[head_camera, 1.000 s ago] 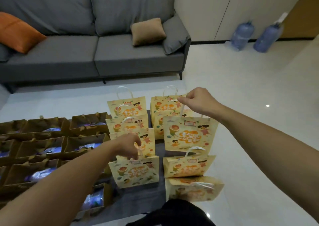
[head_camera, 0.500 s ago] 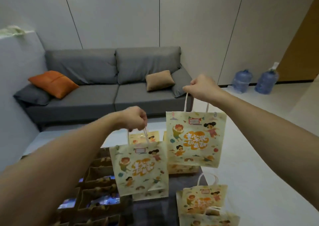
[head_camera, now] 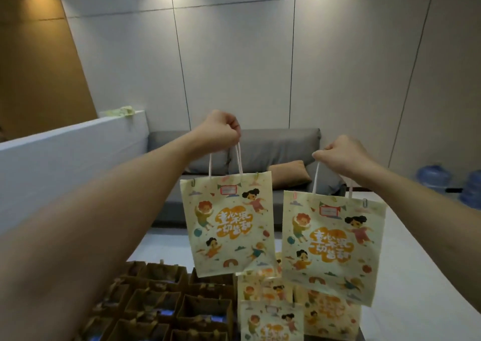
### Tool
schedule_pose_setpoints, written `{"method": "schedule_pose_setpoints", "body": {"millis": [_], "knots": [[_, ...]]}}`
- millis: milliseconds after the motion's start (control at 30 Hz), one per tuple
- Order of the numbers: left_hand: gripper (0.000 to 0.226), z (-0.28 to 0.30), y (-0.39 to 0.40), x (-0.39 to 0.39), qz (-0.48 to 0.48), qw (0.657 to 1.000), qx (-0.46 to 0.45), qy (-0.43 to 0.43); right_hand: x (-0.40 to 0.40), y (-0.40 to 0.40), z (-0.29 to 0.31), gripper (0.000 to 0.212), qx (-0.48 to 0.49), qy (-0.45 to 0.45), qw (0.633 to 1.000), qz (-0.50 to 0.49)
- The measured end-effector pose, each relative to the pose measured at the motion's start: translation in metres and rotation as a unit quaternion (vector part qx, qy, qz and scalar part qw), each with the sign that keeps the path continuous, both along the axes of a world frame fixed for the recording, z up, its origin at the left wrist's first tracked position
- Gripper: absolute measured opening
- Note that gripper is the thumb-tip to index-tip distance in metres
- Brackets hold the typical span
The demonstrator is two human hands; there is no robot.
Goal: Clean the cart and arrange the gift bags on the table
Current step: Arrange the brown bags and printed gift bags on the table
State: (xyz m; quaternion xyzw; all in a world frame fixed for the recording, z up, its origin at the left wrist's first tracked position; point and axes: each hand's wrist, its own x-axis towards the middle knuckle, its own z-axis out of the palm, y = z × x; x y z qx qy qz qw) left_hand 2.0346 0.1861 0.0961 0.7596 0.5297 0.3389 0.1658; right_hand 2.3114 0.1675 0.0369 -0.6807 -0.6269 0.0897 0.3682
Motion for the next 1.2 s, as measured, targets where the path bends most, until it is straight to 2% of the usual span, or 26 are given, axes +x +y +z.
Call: {"method": "schedule_pose_setpoints", "body": {"millis": [200,433,600,767,900,1200], "knots": [[0.022,0.011,-0.013,-0.034,0.096,0.99,0.089,-0.048,-0.031,0.001,-0.003,0.035,-0.02,-0.012,0.999,0.039],[0.025,0.004,-0.038,-0.069,0.139,0.978,0.133,-0.08,-0.069,-0.014,-0.023,0.028,-0.074,0.006,0.993,0.09],[0.026,-0.011,-0.05,-0.087,0.146,0.978,0.131,-0.077,-0.096,-0.028,-0.061,0.028,-0.146,-0.014,0.982,0.121],[0.026,-0.031,-0.056,-0.098,0.164,0.978,0.103,-0.078,-0.105,-0.032,-0.117,0.046,-0.216,-0.02,0.969,0.119],[0.022,-0.058,-0.06,-0.1,0.135,0.987,0.056,-0.07,-0.114,-0.035,-0.174,0.043,-0.27,-0.024,0.951,0.149],[0.02,-0.125,-0.063,-0.089,0.162,0.985,0.023,-0.045,-0.117,-0.031,-0.279,0.046,-0.345,-0.085,0.921,0.163]]}}
